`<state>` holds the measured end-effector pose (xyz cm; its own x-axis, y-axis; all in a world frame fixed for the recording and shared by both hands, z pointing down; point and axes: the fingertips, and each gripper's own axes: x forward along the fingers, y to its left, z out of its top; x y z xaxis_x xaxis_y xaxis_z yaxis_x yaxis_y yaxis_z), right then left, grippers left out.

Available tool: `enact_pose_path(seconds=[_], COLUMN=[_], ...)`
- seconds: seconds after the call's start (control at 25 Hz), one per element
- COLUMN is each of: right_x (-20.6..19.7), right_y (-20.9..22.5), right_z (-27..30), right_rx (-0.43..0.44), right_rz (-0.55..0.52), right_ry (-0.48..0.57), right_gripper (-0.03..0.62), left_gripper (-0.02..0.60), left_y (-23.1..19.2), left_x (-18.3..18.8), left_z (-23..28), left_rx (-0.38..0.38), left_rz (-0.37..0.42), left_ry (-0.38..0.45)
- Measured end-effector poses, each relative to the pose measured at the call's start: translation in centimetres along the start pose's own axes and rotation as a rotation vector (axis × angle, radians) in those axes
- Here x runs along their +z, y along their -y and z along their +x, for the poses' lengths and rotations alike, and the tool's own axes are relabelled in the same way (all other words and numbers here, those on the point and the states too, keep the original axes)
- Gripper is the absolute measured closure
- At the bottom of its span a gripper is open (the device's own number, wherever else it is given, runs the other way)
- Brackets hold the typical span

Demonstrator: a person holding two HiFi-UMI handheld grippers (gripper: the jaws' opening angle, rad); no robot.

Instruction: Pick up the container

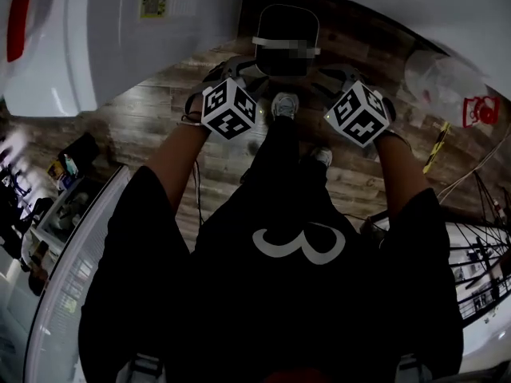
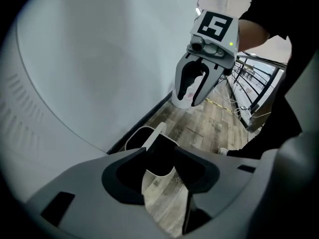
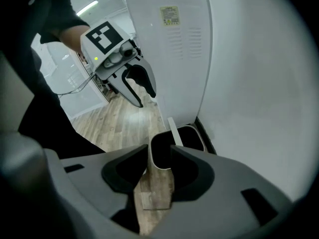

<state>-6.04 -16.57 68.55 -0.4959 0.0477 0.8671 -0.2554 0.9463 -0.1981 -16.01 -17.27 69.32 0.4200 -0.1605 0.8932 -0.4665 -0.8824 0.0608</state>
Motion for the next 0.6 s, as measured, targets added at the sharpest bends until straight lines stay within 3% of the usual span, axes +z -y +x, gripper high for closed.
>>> enact_pose_path(seconds=[0.24, 0.6], right_x=[-1.8, -4.3], right_y=[3.2, 5.7], right_z=[4.0, 8.5], right_rx=[-0.073, -0.134], right_rz=[-0.053, -0.091], right_ry=[-0.039, -0.123], right_gripper=[0.425, 0.408], left_gripper=[0.367, 0.356], left_y=[-1.1, -3.3], left_x=[-1.0, -1.3], left_z=[4.6, 9.4], left_rx=[-0.007, -0.007], left_rz=[-0.022, 0.066], left_ry=[-0.031, -0.092])
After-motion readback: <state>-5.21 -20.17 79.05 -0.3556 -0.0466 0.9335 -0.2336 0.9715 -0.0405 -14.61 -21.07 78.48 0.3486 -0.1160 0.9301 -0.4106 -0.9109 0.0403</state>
